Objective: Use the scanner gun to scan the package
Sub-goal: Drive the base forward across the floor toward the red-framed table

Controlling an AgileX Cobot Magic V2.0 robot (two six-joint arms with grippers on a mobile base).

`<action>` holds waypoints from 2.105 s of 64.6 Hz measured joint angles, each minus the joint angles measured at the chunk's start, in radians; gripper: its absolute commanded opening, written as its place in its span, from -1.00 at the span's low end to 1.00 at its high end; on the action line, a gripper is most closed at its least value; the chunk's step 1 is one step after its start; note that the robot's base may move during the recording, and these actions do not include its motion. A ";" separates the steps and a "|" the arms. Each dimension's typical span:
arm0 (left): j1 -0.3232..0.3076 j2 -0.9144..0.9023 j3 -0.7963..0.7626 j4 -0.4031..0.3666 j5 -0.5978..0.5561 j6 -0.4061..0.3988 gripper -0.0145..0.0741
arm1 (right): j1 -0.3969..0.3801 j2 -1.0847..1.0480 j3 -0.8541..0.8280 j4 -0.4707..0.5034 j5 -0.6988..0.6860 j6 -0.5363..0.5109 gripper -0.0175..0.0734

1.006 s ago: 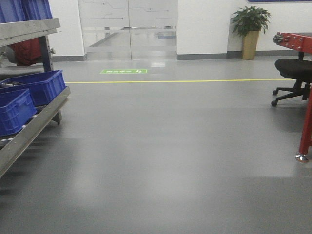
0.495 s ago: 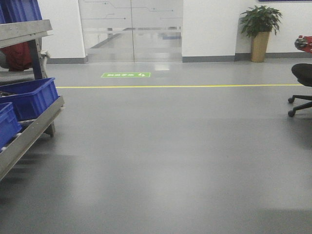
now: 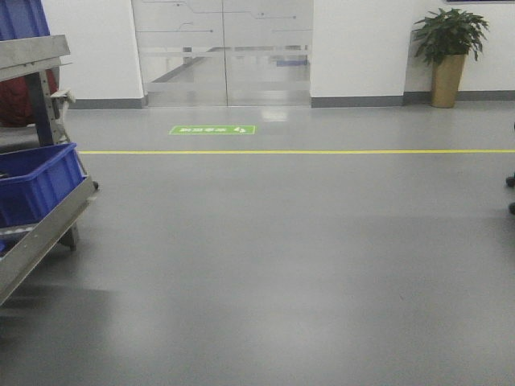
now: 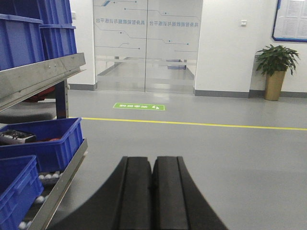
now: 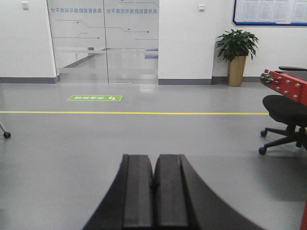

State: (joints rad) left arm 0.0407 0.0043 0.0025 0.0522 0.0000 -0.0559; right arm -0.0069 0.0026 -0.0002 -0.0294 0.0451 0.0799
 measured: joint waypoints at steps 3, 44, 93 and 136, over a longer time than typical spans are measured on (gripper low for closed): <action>0.000 0.000 0.000 0.000 0.000 0.000 -0.92 | 0.000 0.000 0.000 0.000 0.000 0.000 -0.98; 0.000 0.000 0.000 0.000 0.000 0.000 -0.92 | 0.000 0.000 0.000 0.000 0.000 0.000 -0.98; 0.000 0.000 0.000 0.000 0.000 0.000 -0.92 | 0.000 0.000 0.000 0.000 0.000 0.000 -0.98; 0.000 0.000 0.000 0.000 0.000 0.000 -0.92 | 0.000 0.000 0.000 0.000 0.000 0.000 -0.98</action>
State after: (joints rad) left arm 0.0407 0.0043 0.0025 0.0522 0.0000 -0.0559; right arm -0.0069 0.0026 -0.0002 -0.0294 0.0451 0.0799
